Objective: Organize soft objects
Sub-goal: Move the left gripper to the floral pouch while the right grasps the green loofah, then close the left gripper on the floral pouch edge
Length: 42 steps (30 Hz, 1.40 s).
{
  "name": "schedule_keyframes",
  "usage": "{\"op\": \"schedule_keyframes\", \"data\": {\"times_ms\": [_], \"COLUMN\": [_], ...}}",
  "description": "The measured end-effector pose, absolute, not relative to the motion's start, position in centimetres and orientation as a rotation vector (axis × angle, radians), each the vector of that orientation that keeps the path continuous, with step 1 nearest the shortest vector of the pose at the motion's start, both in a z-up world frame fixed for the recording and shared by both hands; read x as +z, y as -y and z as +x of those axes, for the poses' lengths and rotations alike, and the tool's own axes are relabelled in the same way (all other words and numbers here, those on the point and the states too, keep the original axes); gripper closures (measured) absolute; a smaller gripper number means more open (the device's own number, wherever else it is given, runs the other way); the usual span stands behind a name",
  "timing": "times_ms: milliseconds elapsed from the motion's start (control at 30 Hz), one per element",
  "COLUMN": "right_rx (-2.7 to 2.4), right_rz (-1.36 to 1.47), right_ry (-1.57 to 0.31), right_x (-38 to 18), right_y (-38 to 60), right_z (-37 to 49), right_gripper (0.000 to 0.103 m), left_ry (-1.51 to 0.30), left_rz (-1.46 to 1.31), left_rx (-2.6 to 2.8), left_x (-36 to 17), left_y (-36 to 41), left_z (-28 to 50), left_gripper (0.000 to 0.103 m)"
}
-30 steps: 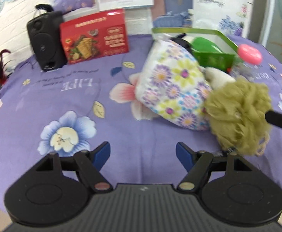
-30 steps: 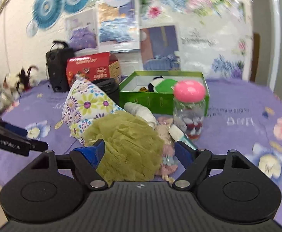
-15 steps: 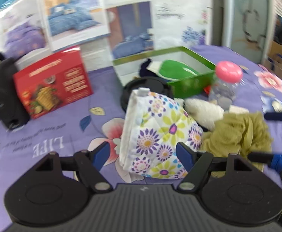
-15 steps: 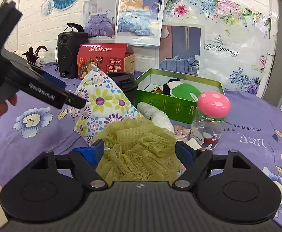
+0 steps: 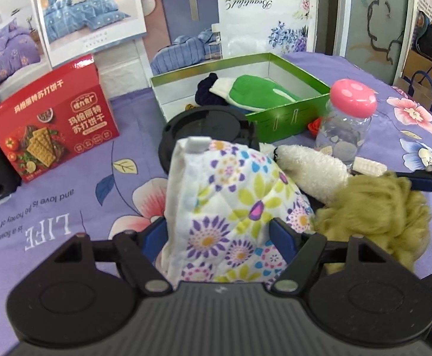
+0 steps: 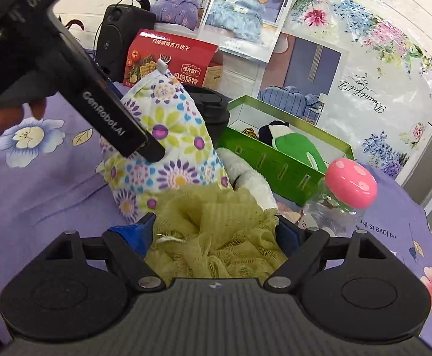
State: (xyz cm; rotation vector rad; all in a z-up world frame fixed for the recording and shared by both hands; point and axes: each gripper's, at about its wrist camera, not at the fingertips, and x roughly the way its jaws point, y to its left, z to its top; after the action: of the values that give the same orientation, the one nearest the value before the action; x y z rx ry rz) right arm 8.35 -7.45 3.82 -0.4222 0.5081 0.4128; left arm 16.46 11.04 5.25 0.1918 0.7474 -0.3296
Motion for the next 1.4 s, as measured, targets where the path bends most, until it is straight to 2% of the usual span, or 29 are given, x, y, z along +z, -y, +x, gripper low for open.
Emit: {"op": "schedule_keyframes", "data": {"times_ms": [267,600,833,1100,1400], "right_rx": [0.381,0.351,0.401,0.406,0.432], "right_rz": [-0.13,-0.098,-0.073,0.005,0.021], "right_ry": [-0.583,-0.545,-0.52,-0.559,-0.596], "right_x": [5.6,5.9,6.2,6.4,5.4], "right_y": [15.3,16.8,15.9,16.7,14.3], "right_z": [7.3,7.2,5.9,5.2,6.5], "right_gripper": [0.027,0.025,0.025,0.025,0.024], "left_ry": [-0.785,-0.865,-0.859,-0.931,-0.923], "left_rz": [0.094,-0.006,0.086,0.071,0.059], "left_rx": [-0.367,-0.314,-0.149,-0.326,-0.375], "left_x": [5.7,4.4,3.6,1.1,-0.4], "left_y": [-11.7,-13.6,-13.6,-14.0,-13.8], "left_z": [13.6,7.2,10.3,14.7,15.7], "left_gripper": [0.028,0.028,0.028,0.028,0.028]}}
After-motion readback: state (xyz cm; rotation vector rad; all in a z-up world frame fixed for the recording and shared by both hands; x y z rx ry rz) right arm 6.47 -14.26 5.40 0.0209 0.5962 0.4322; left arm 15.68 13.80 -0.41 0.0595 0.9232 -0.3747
